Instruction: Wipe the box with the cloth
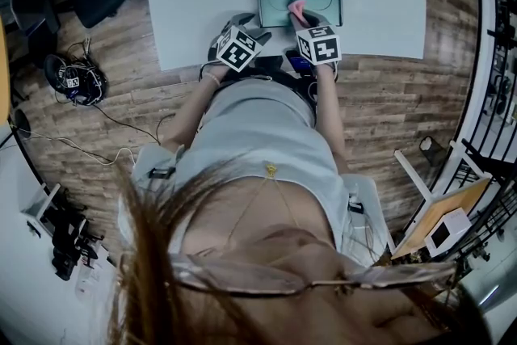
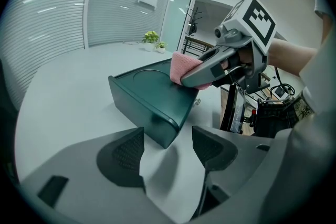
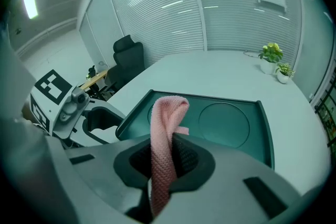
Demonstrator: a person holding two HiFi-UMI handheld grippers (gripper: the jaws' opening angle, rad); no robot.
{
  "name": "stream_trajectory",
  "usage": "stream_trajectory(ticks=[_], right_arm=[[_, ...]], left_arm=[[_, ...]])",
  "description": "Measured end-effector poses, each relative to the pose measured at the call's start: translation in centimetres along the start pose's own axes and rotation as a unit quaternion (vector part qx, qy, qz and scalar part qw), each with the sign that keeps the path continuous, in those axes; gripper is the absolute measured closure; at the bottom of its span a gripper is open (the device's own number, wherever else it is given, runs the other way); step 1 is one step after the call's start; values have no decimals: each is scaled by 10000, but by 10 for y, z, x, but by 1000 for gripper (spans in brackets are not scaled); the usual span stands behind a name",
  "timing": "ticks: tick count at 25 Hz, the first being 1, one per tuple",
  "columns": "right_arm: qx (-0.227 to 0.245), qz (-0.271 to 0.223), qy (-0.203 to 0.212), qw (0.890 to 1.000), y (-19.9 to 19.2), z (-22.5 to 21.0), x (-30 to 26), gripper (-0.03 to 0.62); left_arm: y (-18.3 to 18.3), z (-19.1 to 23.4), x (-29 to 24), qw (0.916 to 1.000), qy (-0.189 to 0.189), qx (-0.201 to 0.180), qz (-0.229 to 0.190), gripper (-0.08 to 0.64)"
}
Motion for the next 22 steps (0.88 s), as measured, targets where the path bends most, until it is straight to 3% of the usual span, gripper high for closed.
stream_trajectory(ticks=[22], right_arm=[[415, -14, 681, 9968, 13, 60, -26, 554]], left_arm=[[-10, 8, 8, 9997, 122, 194, -71, 275]])
Point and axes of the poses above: the fingertips, and each gripper's own axes: x backward along the fingers, z to its left, y out of its top, the point moved 1 cm from there along x, backward along the fingers, and after that the axes turned 1 degree about -y, right-handed, at the moved point
